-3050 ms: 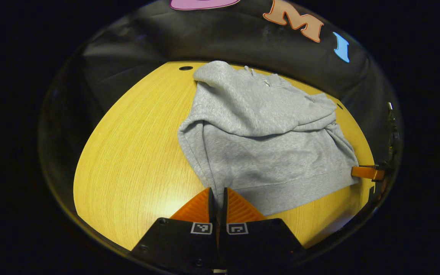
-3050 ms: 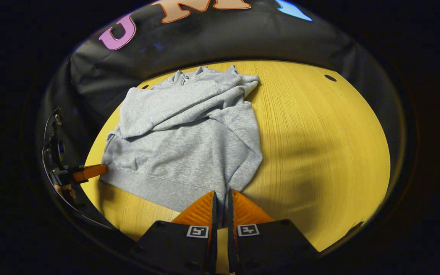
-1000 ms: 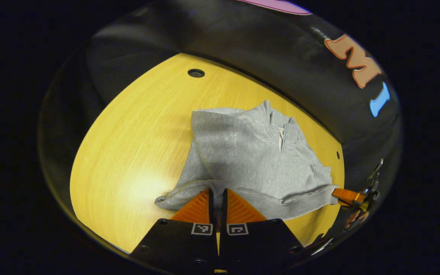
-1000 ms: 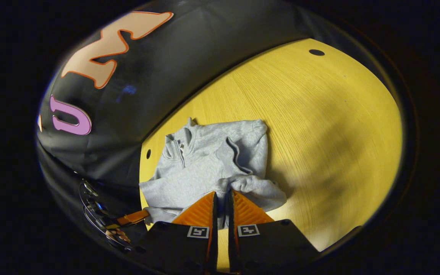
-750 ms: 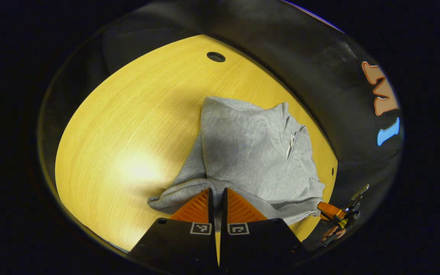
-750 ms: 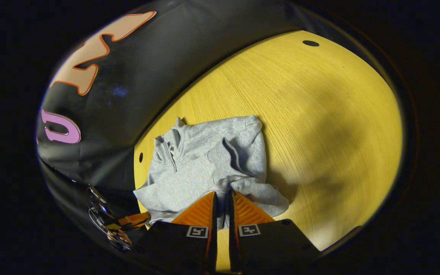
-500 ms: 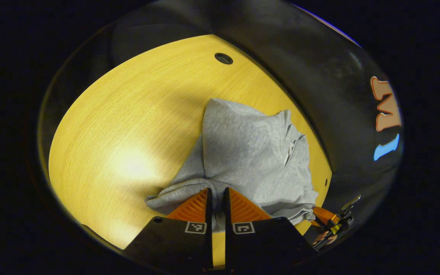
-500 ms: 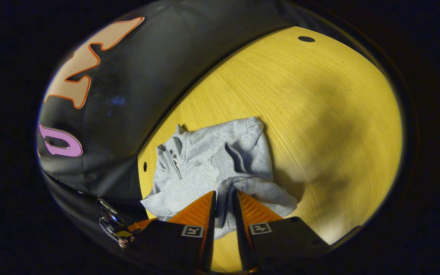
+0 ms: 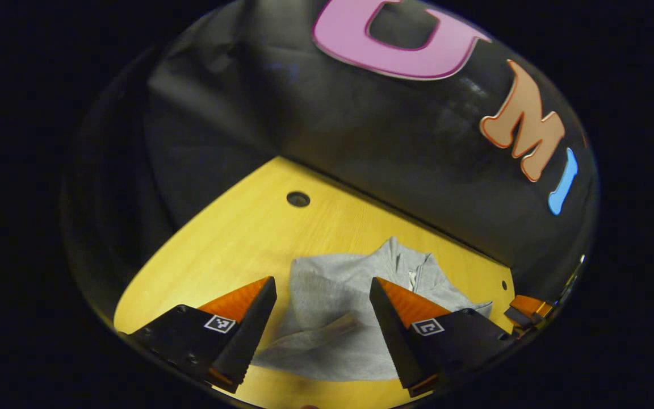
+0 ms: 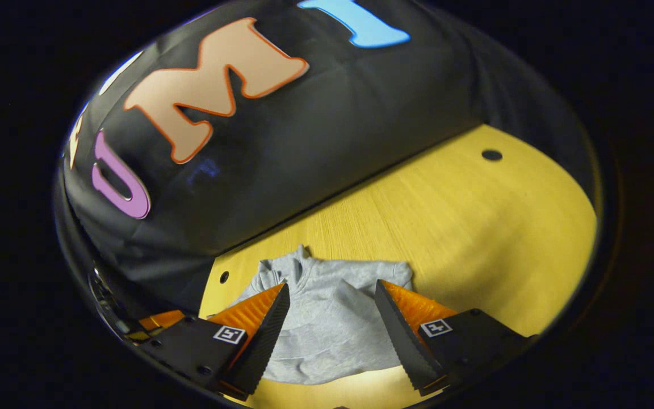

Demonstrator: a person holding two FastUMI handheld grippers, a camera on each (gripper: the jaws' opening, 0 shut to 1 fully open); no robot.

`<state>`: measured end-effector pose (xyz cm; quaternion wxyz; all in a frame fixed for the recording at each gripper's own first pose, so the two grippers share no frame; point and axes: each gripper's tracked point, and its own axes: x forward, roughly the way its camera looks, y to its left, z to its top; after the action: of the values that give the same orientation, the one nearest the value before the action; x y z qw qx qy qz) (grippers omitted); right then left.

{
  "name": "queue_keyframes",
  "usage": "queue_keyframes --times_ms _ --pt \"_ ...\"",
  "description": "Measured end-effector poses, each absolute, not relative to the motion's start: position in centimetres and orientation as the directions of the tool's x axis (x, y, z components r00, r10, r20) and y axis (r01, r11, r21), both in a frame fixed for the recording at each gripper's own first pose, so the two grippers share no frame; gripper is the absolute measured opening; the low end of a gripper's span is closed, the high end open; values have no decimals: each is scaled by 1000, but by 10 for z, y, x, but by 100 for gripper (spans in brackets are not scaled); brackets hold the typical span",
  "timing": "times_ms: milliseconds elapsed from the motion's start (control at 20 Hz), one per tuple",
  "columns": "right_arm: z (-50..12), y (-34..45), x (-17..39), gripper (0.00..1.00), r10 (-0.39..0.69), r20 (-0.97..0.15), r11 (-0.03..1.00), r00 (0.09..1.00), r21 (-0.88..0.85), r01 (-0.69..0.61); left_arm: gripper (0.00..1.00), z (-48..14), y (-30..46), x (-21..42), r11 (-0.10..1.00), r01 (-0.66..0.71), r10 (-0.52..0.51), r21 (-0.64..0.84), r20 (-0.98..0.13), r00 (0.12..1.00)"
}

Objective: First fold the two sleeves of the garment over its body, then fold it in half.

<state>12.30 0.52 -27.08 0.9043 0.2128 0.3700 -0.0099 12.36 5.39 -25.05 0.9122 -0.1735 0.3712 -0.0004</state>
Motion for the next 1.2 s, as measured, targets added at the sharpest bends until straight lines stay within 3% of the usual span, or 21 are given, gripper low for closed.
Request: queue_keyframes --times_ms 200,350,600,850,1200 --pt "-214 -13 115 96 35 -539 968 841 228 106 96 -202 57 118 988 -46 -46 -149 -561 827" --pt "-175 -7 100 96 31 -437 986 899 159 44 96 -181 64 106 999 -52 50 10 -487 872" --pt "-137 -13 66 96 9 -357 1000 934 31 2 96 -151 51 72 999 -25 7 -38 -409 913" --pt "-86 -18 59 96 7 -191 999 982 50 3 94 -137 53 61 998 -52 31 -47 -375 926" --pt "-78 -17 69 96 2 -185 998 983 60 9 94 -91 47 65 1000 -16 19 14 -279 960"
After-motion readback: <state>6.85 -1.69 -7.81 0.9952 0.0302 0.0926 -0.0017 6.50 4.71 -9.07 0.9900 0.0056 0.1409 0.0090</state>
